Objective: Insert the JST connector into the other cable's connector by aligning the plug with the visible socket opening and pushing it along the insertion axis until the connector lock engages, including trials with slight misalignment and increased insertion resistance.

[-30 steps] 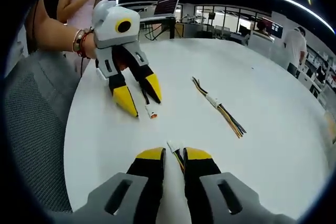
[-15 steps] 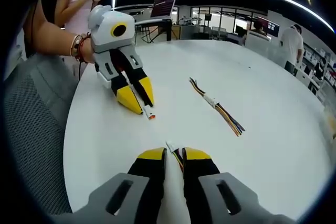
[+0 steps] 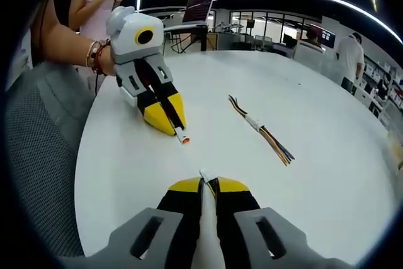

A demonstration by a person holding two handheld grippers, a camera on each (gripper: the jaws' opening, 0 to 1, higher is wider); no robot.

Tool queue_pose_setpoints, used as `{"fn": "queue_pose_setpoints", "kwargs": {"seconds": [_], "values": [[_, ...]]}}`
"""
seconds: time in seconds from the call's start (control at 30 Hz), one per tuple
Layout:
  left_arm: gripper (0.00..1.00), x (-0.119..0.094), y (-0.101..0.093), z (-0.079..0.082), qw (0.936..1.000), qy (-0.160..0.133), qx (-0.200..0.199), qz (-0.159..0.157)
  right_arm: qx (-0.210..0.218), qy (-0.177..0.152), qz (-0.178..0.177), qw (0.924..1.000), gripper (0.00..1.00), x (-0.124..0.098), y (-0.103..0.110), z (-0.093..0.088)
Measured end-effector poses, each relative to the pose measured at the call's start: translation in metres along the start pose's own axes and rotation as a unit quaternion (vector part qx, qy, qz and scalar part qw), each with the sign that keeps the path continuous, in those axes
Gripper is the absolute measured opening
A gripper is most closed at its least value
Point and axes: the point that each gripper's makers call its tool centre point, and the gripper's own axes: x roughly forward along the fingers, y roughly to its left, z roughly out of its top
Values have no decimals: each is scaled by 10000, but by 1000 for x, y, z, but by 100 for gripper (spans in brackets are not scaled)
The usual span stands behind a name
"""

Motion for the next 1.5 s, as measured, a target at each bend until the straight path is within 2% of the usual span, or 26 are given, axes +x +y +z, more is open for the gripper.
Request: {"fn": "queue_pose_setpoints", "kwargs": {"seconds": [0.3,0.63,0.83,1.1,1.5], "values": [[1,0,-1,1,10000,-10,73,-24,-182,1,-18,9998,3,0,0,1],[1,-2,-5,0,9996,77,214,-163,-67,81,17,9999,3,0,-1,1],[1,-7,-1,3,9993,126,332,-110,-71,208,56,9997,3,-3,0,0],[1,-9,1,7,9986,185,488,-45,-92,180,65,9998,3,-6,0,13],[1,-7,-3,17,9973,180,704,-74,-383,133,103,9991,3,1,7,38]]}}
